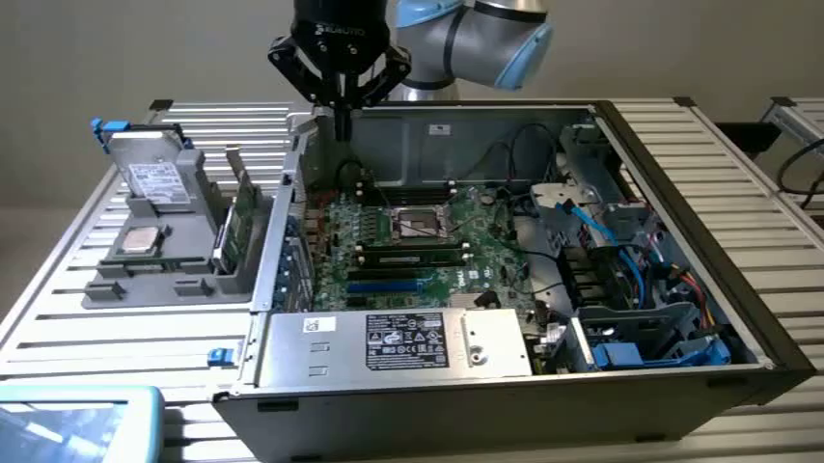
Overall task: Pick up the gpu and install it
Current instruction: 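Reach for the gpu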
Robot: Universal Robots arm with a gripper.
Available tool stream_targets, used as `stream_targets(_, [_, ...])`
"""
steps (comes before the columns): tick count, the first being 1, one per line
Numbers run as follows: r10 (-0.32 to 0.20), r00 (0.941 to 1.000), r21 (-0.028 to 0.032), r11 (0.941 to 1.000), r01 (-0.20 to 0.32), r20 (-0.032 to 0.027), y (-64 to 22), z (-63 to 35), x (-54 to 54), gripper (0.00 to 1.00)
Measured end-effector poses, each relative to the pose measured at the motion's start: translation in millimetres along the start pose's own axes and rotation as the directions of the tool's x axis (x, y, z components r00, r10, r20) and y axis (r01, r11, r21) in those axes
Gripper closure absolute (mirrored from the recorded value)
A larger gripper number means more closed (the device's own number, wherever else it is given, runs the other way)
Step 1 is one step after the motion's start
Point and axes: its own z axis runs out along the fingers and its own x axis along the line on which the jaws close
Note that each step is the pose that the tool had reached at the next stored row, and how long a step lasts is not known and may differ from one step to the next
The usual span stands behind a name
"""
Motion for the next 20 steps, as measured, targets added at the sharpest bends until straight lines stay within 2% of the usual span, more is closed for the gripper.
stream_targets(12, [0.001, 0.9999, 0.0010, 1.0000, -0.001, -0.0137, 0.0, 0.0, 0.0, 0.88])
stream_targets(20, [0.001, 0.9999, 0.0009, 1.0000, -0.001, -0.0136, 0.0, 0.0, 0.3, 0.88])
